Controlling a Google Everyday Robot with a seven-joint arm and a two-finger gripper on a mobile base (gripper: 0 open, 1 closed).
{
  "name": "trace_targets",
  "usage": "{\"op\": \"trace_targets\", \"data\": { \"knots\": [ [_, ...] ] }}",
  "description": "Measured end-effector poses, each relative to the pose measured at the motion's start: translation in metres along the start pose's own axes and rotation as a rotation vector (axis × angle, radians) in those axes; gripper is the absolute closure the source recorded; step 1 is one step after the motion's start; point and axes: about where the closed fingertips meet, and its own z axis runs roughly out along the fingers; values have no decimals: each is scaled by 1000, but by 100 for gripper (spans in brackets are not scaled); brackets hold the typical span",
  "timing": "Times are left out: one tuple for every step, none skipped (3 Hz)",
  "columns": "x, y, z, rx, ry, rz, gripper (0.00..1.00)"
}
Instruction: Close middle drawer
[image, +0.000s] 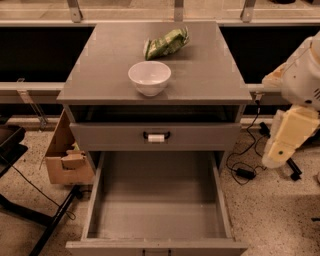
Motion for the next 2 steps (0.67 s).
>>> {"op": "trace_targets", "data": {
  "knots": [
    [-9,29,36,85,39,-23,0],
    [-14,55,92,94,58,-36,0]
  ]
}}
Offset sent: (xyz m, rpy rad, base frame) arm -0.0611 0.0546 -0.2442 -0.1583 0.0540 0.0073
